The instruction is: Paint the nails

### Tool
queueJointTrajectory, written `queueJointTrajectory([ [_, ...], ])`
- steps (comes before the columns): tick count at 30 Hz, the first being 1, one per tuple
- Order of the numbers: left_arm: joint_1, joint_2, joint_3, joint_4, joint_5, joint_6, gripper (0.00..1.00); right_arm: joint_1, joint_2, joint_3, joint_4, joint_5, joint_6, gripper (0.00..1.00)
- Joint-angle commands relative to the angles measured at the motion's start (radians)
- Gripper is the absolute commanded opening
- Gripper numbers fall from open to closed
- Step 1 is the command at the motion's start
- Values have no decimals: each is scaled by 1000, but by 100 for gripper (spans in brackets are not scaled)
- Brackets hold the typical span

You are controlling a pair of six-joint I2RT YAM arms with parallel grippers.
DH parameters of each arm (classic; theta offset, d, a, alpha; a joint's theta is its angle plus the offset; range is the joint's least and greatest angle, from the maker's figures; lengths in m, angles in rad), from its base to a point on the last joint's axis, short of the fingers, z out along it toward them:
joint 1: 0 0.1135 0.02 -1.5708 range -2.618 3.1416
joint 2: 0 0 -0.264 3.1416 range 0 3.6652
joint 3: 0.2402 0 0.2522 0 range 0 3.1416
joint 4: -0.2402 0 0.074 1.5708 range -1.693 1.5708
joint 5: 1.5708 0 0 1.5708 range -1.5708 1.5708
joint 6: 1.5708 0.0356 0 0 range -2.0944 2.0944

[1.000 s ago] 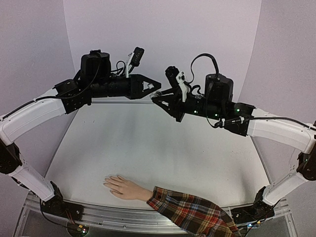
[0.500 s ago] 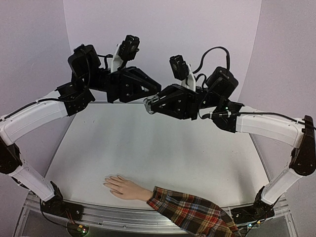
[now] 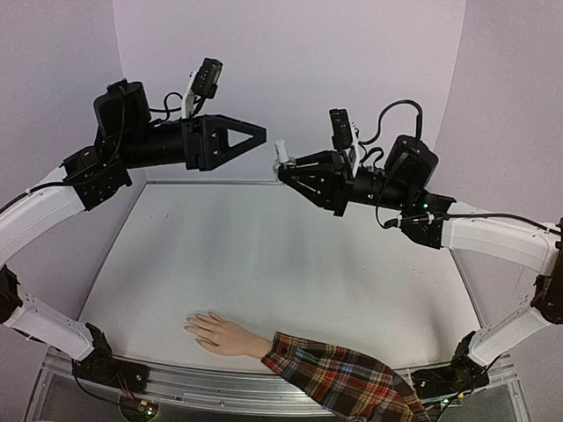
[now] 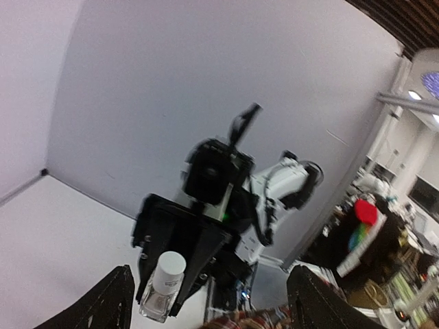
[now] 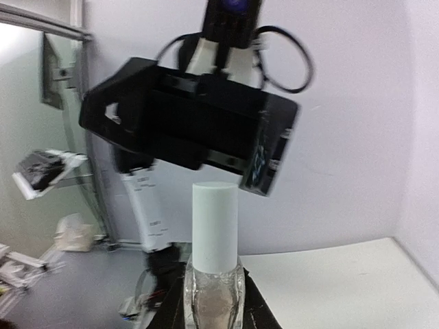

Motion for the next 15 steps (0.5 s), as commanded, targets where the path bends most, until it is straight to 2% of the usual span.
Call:
queueJointTrajectory([
  [1,-1,-16,-11,-60,-364,-45,78,46,-46,30,-157,432,-232,0],
  [5,-9,36,15,-55,-396,-48,73,82,-14,101,-253,552,-306,0],
  [8,-11,64,23,-23,-410,-50,69,102,0,128,-276,596,-342,0],
  [11,-16,90,43,-15,-410,-46,60,113,12,144,-284,640,-358,0],
  [15,-24,108,41,2,-394,-50,57,117,29,162,-290,653,-361,0],
])
